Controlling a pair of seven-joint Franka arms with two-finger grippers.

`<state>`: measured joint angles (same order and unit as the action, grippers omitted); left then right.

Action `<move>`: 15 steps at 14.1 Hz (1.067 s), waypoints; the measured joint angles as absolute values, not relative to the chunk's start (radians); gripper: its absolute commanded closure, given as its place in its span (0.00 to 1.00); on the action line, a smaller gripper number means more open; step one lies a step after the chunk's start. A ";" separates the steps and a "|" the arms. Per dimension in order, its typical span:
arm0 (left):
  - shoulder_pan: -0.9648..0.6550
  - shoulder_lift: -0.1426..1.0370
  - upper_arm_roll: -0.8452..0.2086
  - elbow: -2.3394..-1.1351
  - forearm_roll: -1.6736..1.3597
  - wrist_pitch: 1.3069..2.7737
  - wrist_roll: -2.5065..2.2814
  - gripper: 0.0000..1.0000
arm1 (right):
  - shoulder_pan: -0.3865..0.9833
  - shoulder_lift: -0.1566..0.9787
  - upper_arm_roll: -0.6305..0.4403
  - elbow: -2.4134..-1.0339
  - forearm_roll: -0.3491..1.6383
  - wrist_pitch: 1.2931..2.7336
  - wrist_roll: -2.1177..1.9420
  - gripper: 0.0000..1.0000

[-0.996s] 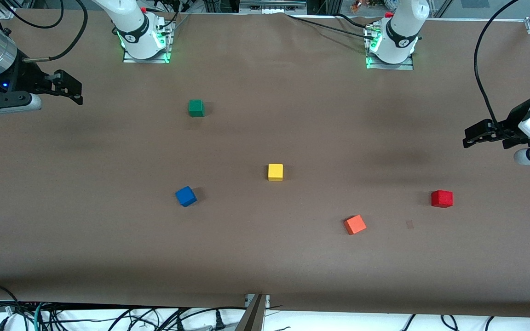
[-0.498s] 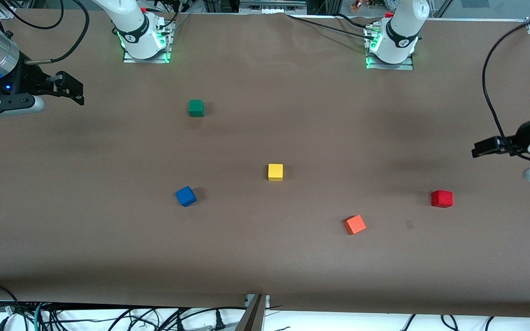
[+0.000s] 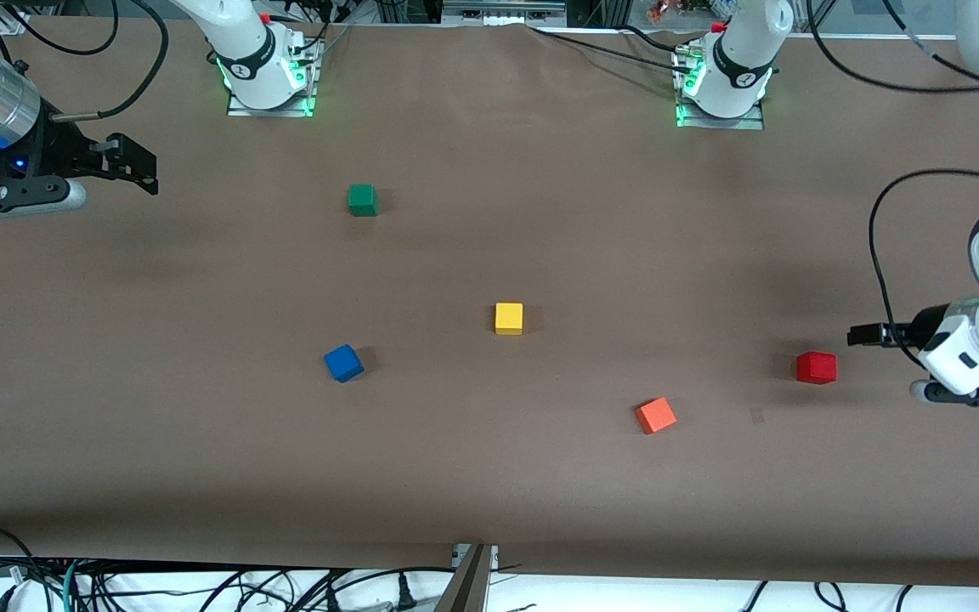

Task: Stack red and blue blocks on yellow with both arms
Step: 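Lower the left gripper over the red block and close on it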

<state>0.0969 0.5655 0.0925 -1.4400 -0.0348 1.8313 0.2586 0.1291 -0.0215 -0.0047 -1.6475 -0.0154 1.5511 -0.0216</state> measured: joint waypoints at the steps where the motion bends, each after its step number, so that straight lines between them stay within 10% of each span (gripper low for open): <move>1: 0.118 0.599 0.092 -1.441 -0.035 1.873 0.314 0.00 | 0.129 -0.021 -0.005 -1.648 -0.015 1.551 -0.022 0.00; 15: 0.140 0.739 0.046 -1.568 -0.098 2.174 0.415 0.00 | 0.129 -0.020 0.003 -1.650 -0.015 1.551 -0.022 0.00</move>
<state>0.1398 0.7386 0.0460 -1.5679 -0.0984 2.1744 0.4154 0.1292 -0.0203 0.0032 -1.6501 -0.0153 1.5506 -0.0216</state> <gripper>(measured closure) 0.000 0.000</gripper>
